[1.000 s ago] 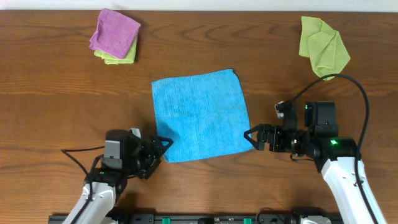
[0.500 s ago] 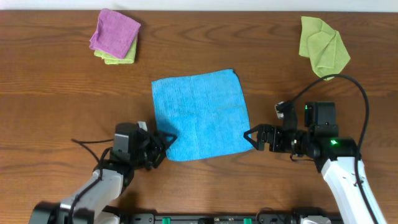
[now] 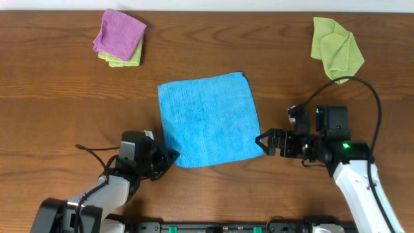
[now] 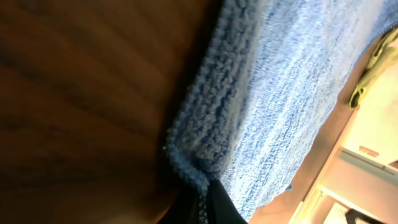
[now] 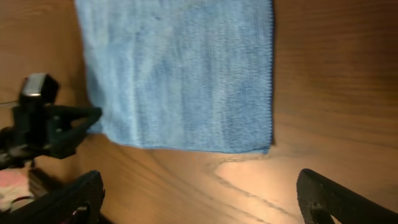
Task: Fold the cloth
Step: 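Grasp the cloth's bottom left and bottom right corners with both grippers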
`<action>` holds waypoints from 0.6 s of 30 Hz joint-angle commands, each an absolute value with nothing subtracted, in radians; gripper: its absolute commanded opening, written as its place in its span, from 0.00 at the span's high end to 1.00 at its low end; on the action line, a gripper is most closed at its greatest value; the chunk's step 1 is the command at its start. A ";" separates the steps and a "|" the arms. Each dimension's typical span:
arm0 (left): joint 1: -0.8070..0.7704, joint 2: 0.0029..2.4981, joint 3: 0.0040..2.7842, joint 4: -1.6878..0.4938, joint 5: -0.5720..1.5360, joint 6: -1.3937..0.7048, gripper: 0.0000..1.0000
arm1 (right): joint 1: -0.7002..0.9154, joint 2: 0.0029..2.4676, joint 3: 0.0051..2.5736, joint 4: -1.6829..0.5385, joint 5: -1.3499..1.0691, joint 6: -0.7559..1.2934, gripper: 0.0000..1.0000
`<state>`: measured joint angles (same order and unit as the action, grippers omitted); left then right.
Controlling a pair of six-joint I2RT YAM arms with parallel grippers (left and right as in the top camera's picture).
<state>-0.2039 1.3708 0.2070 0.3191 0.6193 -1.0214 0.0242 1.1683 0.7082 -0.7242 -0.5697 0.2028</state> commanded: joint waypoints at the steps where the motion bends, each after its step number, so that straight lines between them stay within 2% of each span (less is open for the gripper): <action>1: -0.206 1.396 0.202 0.305 0.593 -0.963 0.94 | 0.020 1.232 0.701 -0.706 -0.527 0.205 0.05; 10: -0.206 1.396 0.219 0.303 0.622 -0.963 0.94 | 0.020 1.459 0.698 -0.637 -0.532 0.256 0.06; 14: -0.206 1.396 0.219 0.304 0.628 -0.938 0.94 | 0.021 1.550 0.698 -0.620 -0.552 0.279 0.13; 18: -0.206 1.396 0.219 0.304 0.634 -0.938 0.94 | 0.028 1.608 0.698 -0.586 -0.559 0.303 0.14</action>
